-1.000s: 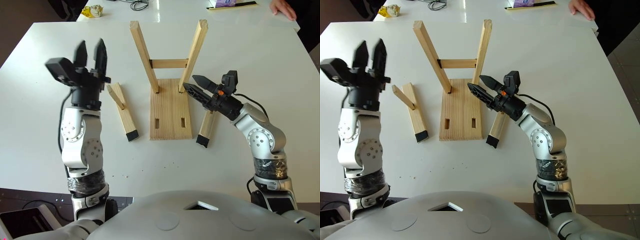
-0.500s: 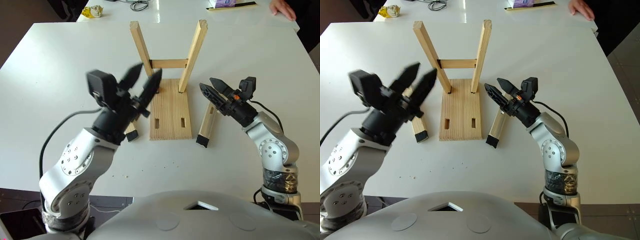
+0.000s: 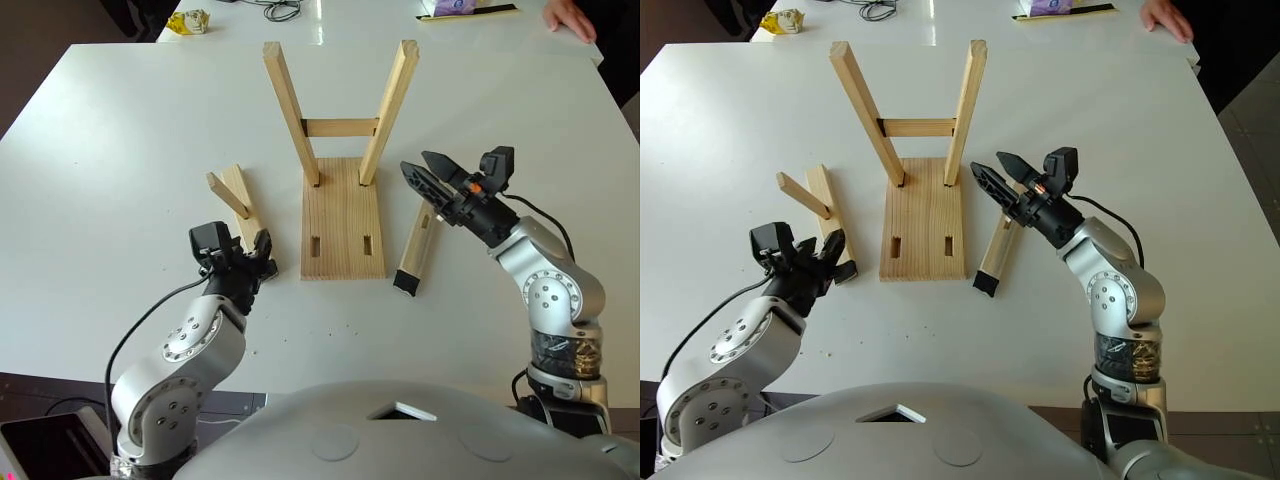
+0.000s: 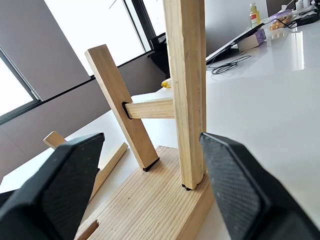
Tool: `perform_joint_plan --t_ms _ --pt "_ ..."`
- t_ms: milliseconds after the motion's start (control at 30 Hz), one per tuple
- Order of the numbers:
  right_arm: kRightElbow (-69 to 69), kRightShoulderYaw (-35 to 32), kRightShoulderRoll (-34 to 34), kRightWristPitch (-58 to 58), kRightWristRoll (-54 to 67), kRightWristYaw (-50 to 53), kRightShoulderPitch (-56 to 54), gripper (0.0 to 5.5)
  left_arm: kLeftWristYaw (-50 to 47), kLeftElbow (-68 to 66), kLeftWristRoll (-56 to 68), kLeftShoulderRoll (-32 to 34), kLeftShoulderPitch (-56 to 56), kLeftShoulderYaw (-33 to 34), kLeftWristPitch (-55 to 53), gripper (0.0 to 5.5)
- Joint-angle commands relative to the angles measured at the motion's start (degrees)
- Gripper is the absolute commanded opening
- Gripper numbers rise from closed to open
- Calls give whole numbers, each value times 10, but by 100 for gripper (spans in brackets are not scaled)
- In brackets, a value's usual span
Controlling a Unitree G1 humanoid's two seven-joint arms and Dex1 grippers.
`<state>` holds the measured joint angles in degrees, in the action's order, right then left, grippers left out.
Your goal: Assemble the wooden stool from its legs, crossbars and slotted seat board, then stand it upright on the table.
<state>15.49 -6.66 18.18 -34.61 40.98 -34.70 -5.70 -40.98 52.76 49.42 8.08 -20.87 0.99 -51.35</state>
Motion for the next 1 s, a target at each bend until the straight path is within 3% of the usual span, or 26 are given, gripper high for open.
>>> perform_joint_plan --t_ms 33,133,533,1000 --pt "-39 3 29 -21 3 -28 -54 351 -35 -21 -65 -56 2 -20 18 263" --pt "-58 9 34 -25 1 -43 -76 351 -32 -54 -112 -86 11 -37 37 263" --pt "-68 39 8 -10 -12 -51 -76 351 52 -186 -231 -118 69 -41 69 437" --pt "-56 41 -14 4 -17 -33 -53 351 69 -142 -224 -164 36 4 -91 440"
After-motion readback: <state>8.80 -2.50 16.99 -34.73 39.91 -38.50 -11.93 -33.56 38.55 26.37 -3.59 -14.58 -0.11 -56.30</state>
